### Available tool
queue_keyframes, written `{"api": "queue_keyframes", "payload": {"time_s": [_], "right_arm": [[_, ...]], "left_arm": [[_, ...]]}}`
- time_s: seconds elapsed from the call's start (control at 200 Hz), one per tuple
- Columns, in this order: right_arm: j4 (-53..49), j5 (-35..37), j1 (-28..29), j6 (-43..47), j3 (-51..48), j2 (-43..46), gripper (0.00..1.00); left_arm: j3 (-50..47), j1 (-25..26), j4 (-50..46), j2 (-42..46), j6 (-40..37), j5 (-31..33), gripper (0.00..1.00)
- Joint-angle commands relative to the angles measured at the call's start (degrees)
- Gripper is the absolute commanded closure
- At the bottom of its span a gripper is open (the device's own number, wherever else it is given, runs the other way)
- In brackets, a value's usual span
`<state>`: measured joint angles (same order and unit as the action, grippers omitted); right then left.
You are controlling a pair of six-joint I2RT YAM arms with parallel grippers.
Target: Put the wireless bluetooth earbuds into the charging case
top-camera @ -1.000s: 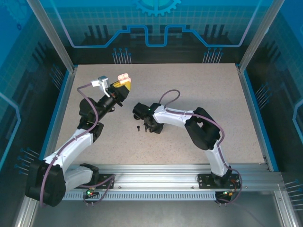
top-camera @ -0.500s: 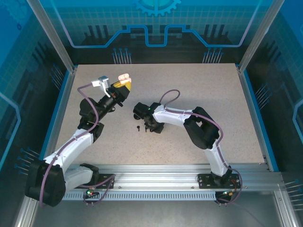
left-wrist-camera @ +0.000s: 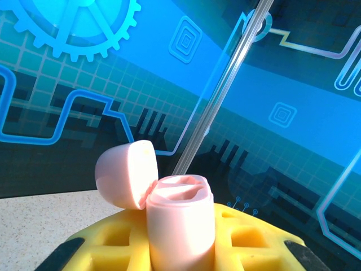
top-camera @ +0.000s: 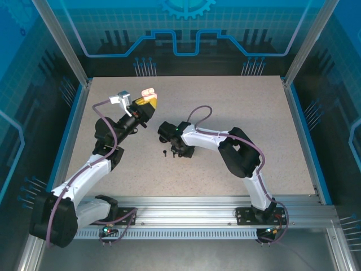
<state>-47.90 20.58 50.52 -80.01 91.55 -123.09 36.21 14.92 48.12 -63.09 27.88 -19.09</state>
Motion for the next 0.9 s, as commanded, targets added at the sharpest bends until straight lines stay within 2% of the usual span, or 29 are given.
{"api": "queue_keyframes", "payload": {"time_s": [0.0, 0.265, 0.545, 0.895], "right_arm": [[1.2, 0.9, -0.4, 3.1, -0.1, 1.0, 0.90], [2.6, 3.6, -0.4, 8.6, -0.1, 6.7, 0.91], [4.0, 7.7, -1.9, 17.2, -0.3, 16.5, 0.92], [7.9, 10.3, -4.3, 33.3, -0.3, 31.3, 0.92]], "left_arm": [[0.2, 0.6, 0.6, 1.7, -2.2, -0.1, 1.00], [-0.3, 1.0, -0.4, 1.8, -3.4, 0.2, 1.00], [-1.5, 2.2, 1.8, 0.9, -7.6, 0.0, 1.00], [-5.9, 5.0, 15.0, -3.4, -14.3, -1.2, 1.00]]}}
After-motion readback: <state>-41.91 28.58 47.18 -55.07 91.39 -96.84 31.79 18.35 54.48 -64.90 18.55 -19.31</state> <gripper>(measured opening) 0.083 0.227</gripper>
